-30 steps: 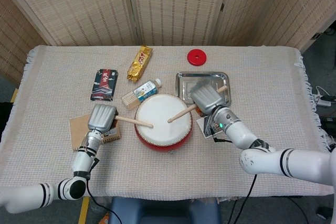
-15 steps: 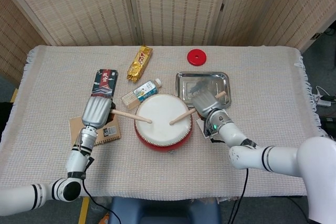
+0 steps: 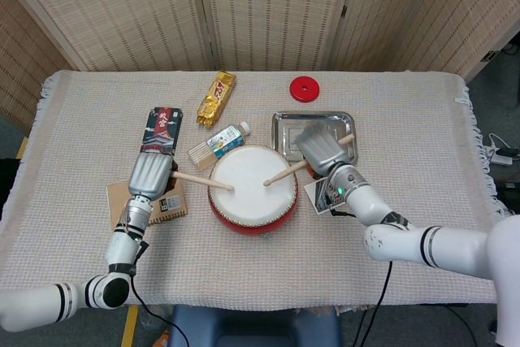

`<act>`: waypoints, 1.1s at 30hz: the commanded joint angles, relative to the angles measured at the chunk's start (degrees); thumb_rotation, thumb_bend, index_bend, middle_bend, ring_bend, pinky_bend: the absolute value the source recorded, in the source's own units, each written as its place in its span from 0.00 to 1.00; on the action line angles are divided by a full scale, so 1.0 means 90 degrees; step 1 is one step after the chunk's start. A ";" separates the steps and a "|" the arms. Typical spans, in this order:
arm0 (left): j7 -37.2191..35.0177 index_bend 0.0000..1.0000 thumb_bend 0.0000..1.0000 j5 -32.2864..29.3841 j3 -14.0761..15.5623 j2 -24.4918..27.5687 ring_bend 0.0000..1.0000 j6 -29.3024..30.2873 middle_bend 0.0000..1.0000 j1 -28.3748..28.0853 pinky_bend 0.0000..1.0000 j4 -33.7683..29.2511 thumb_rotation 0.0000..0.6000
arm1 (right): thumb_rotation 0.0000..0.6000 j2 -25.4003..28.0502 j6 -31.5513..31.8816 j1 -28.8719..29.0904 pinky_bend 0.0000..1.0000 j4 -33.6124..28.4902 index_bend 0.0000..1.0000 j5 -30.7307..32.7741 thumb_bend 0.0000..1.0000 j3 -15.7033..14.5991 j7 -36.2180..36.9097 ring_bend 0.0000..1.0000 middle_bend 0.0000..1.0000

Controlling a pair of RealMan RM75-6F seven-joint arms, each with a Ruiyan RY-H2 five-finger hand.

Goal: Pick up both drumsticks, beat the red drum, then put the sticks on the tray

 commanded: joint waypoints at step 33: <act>0.0137 0.98 0.61 -0.0249 -0.0083 -0.0175 1.00 -0.0122 1.00 -0.0101 1.00 0.0173 1.00 | 1.00 0.0254 0.0112 -0.0301 1.00 -0.0230 1.00 -0.0284 0.46 0.0473 0.0481 1.00 1.00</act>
